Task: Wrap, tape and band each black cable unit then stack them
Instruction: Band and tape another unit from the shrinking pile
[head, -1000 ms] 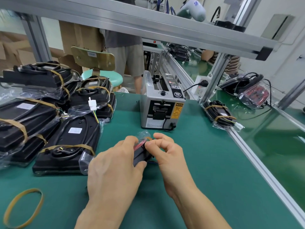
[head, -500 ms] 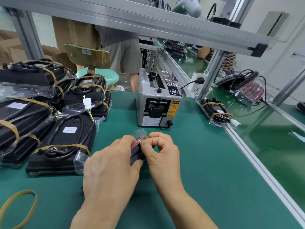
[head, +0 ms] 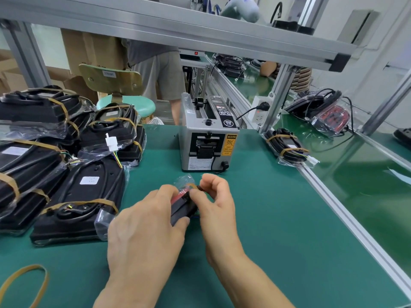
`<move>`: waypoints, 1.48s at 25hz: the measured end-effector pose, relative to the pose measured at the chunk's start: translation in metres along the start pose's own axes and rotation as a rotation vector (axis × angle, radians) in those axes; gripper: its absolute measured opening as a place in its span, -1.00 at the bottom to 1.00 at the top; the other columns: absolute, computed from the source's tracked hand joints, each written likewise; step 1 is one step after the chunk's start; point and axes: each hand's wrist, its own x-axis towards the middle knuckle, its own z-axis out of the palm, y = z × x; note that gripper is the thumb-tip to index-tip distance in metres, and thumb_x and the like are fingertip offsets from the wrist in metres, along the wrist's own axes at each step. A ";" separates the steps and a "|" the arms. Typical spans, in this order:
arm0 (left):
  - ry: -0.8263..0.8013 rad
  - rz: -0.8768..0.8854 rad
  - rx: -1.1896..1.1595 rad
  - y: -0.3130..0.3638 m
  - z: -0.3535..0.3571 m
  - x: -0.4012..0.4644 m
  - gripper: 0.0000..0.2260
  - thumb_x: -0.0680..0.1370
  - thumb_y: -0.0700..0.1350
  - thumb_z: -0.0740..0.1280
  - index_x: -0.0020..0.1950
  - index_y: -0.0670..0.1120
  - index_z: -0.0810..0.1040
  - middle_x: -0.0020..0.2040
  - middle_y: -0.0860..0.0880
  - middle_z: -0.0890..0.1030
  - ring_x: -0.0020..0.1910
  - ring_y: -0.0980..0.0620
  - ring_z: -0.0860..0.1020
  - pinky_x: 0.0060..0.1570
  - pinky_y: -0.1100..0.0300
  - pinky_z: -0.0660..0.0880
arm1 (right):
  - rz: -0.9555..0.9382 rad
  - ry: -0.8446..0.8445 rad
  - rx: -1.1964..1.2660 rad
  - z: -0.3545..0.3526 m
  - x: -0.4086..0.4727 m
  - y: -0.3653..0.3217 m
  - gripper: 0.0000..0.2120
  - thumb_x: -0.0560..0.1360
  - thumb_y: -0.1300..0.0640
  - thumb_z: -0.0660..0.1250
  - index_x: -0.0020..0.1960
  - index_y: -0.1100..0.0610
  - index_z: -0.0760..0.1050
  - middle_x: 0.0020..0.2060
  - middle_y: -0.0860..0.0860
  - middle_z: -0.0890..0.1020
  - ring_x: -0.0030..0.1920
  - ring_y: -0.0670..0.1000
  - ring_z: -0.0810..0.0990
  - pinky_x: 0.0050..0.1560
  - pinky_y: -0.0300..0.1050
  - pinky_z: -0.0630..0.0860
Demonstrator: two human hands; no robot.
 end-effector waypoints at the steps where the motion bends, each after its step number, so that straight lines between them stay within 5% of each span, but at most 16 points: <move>1: 0.004 0.000 -0.006 0.000 0.001 0.000 -0.74 0.32 0.11 0.47 -0.07 0.12 0.51 -0.30 0.07 0.58 -0.29 -0.08 0.56 -0.36 0.16 0.26 | -0.002 -0.038 -0.020 0.000 -0.001 0.001 -0.75 0.46 0.20 0.39 0.03 -0.08 0.46 0.02 -0.14 0.54 -0.02 -0.29 0.51 -0.05 -0.40 0.42; 7: -0.041 -0.004 0.046 0.001 0.001 -0.001 -0.73 0.36 0.16 0.41 0.00 0.16 0.47 -0.20 0.11 0.60 -0.18 -0.04 0.58 -0.30 0.15 0.27 | 0.019 -0.118 0.003 -0.009 0.006 -0.002 -0.76 0.47 0.28 0.31 -0.02 -0.05 0.50 0.01 -0.08 0.56 0.00 -0.21 0.52 -0.12 -0.44 0.40; 12: -0.024 0.028 -0.006 0.000 -0.001 0.002 -0.68 0.38 0.12 0.40 0.10 0.21 0.47 -0.13 0.10 0.61 -0.16 -0.06 0.60 -0.25 0.12 0.41 | -0.057 -0.292 -0.131 -0.018 0.006 -0.007 -0.62 0.20 0.16 0.38 0.00 -0.07 0.52 0.10 -0.08 0.53 0.09 -0.22 0.51 0.01 -0.40 0.45; 17: -0.032 0.075 0.024 -0.001 -0.001 0.001 -0.53 0.34 0.10 0.45 0.23 0.21 0.43 0.02 0.17 0.57 -0.03 0.04 0.58 -0.24 0.17 0.35 | -0.040 -0.273 -0.200 -0.021 0.025 -0.003 -0.83 0.39 0.12 0.47 -0.09 -0.08 0.55 0.03 -0.10 0.59 0.06 -0.17 0.53 0.18 -0.18 0.41; 21: -0.084 0.124 0.086 -0.002 0.000 0.004 -0.45 0.40 0.22 0.36 0.32 0.28 0.22 0.13 0.29 0.44 0.14 0.22 0.44 -0.06 0.28 0.35 | 0.004 -0.284 -0.095 -0.025 0.029 -0.002 -0.87 0.50 0.18 0.38 -0.05 -0.04 0.54 -0.01 -0.04 0.56 0.01 -0.14 0.51 -0.08 -0.47 0.39; 25: 0.033 -0.082 -0.622 -0.033 -0.013 0.007 -0.42 0.17 -0.13 0.64 0.10 0.23 0.57 -0.17 0.31 0.62 -0.07 0.16 0.58 -0.08 0.26 0.46 | -0.066 -0.166 -0.073 -0.062 0.018 0.008 -0.58 0.41 -0.07 0.47 0.20 -0.18 0.41 0.24 -0.20 0.46 0.26 -0.29 0.40 0.13 -0.42 0.33; 29: 0.030 -0.074 -1.301 -0.051 -0.013 -0.005 -0.40 0.00 -0.50 0.42 -0.06 -0.04 0.71 -0.08 0.02 0.71 -0.11 0.13 0.67 -0.12 0.33 0.58 | -0.142 -0.377 -0.149 -0.088 -0.010 0.017 -0.02 0.05 -0.26 0.56 0.37 -0.29 0.17 0.36 -0.39 0.33 0.39 -0.35 0.25 0.40 -0.28 0.20; 35: -0.034 0.041 -1.580 -0.042 0.004 -0.021 -0.16 -0.24 -0.67 0.28 -0.14 -0.03 0.73 -0.16 -0.09 0.71 -0.22 0.03 0.68 -0.26 0.23 0.60 | -0.341 -0.292 -0.234 -0.105 -0.033 0.000 0.17 -0.06 -0.33 0.61 0.43 -0.40 0.08 0.42 -0.38 0.26 0.44 -0.32 0.18 0.34 -0.18 0.28; 37: -0.049 0.081 -1.599 -0.040 0.004 -0.023 -0.29 -0.13 -0.57 0.32 -0.12 -0.03 0.73 -0.16 -0.09 0.71 -0.23 0.02 0.68 -0.26 0.23 0.59 | -0.390 -0.247 -0.254 -0.110 -0.040 -0.007 0.16 -0.08 -0.24 0.62 0.41 -0.41 0.11 0.44 -0.38 0.22 0.43 -0.36 0.16 0.29 -0.29 0.28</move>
